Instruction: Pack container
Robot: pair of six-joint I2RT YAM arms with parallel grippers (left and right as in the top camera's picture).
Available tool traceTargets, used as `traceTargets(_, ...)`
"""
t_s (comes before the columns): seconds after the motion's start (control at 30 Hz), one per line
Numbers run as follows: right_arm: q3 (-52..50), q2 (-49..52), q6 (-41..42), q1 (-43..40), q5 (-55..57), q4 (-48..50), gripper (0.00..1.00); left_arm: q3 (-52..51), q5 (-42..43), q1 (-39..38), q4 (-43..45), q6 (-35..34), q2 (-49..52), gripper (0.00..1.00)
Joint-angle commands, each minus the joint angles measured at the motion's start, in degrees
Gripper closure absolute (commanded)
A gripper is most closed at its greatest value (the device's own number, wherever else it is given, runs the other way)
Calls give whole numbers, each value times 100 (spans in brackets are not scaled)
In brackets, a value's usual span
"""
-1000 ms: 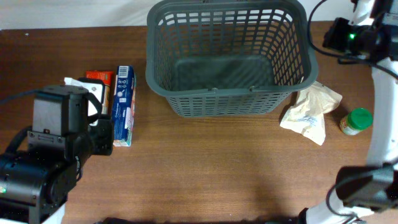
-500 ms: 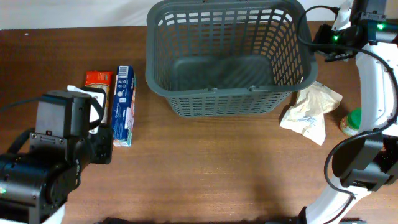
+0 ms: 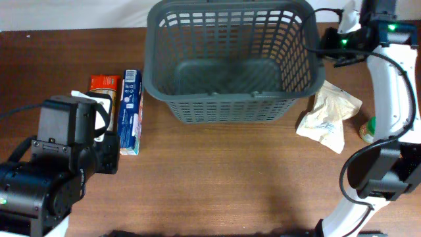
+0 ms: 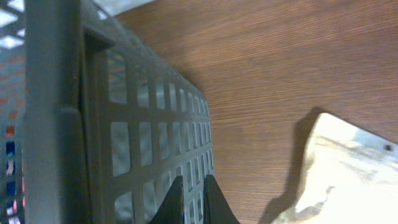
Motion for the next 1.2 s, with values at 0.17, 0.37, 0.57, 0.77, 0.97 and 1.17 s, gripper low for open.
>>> traceTargets(0.17, 55, 46, -63, 195, 321, 7, 96, 31, -39, 35, -221, -61, 9, 60)
traceTargets(0.37, 57, -63, 197, -433, -20, -184, 96, 31, -92, 35, -203, -61, 13, 53)
traceTargets(0.57, 76, -697, 195, -1126, -120, -420, 96, 28, -254, 450, -107, -59, 216, 46)
traceTargets(0.77, 76, -1482, 197, -1622, -120, -568, 78, -2, 1158, 1202, -2, 785, 828, 43)
traceTargets(0.97, 76, -2090, 195, -1840, -114, -651, 1, -66, 1423, 1718, 111, 955, 1956, 43)
traceTargets(1.17, 76, -2256, 192, -1840, 109, -876, 1, -66, 1438, 2015, 614, 1279, 3067, 43)
